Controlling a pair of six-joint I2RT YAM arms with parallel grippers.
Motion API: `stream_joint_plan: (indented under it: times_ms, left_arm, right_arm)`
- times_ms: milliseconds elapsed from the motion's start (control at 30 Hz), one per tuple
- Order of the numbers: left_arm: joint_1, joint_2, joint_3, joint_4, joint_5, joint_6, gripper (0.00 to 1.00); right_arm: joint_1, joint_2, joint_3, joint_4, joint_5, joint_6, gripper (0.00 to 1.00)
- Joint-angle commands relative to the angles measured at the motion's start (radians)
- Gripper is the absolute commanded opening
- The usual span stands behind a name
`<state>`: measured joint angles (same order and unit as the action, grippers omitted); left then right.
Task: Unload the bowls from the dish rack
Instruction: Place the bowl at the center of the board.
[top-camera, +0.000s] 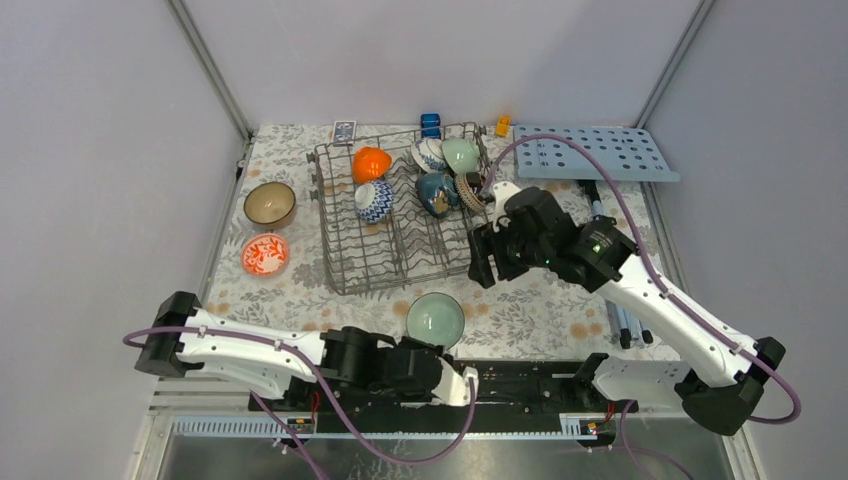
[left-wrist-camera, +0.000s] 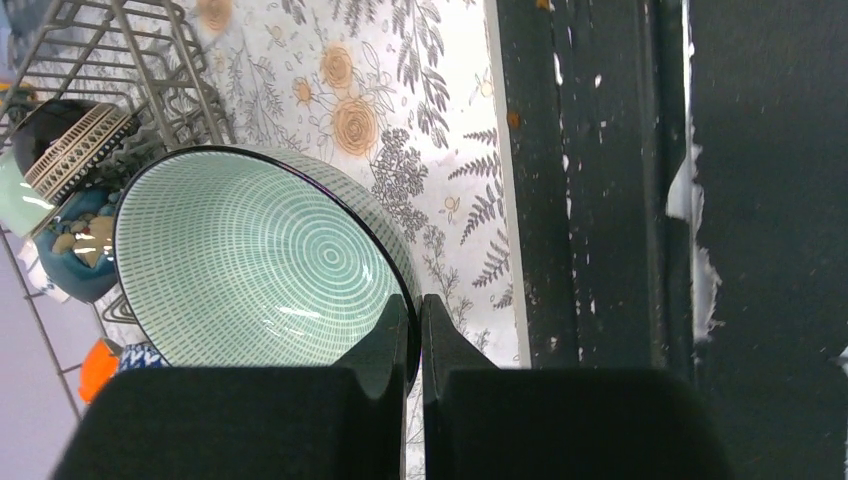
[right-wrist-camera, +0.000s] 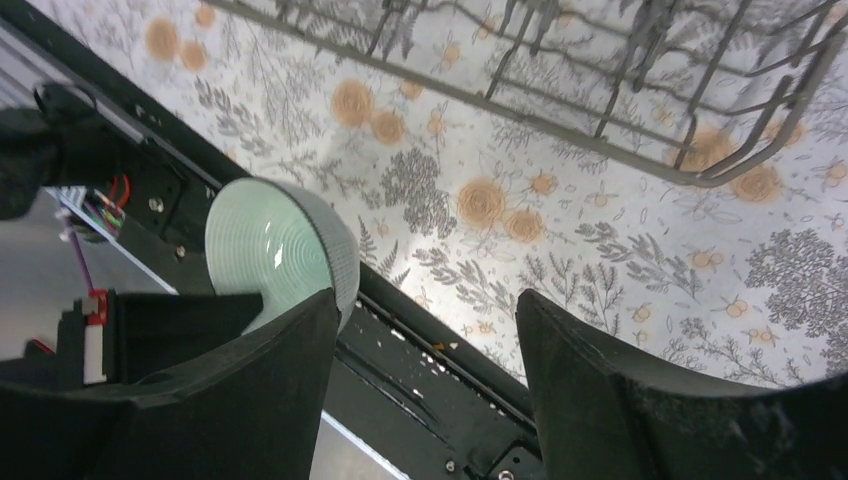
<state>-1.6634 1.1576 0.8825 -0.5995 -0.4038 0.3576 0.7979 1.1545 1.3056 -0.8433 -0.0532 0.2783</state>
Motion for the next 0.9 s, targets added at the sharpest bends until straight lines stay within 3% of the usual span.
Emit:
stream_joint_plan:
  times_ms: [0, 133, 333, 867]
  left_arm:
    - [-0.006, -0.006, -0.014, 0.044, 0.023, 0.132, 0.00]
    - [-0.020, -0.003, -0.047, 0.032, 0.096, 0.215, 0.00]
    - [-0.060, 0.059, -0.061, -0.009, 0.078, 0.290, 0.00]
    - [-0.141, 0.110, -0.068, -0.022, 0.043, 0.329, 0.00]
  right_arm:
    - [0.105, 0.011, -0.031, -0.047, 0.107, 0.010, 0.71]
    - [0.237, 0.044, -0.059, -0.046, 0.190, 0.054, 0.69]
    - [0.377, 0.106, -0.088, -0.003, 0.306, 0.117, 0.65]
    - [0.531, 0.240, -0.150, 0.080, 0.386, 0.207, 0.53]
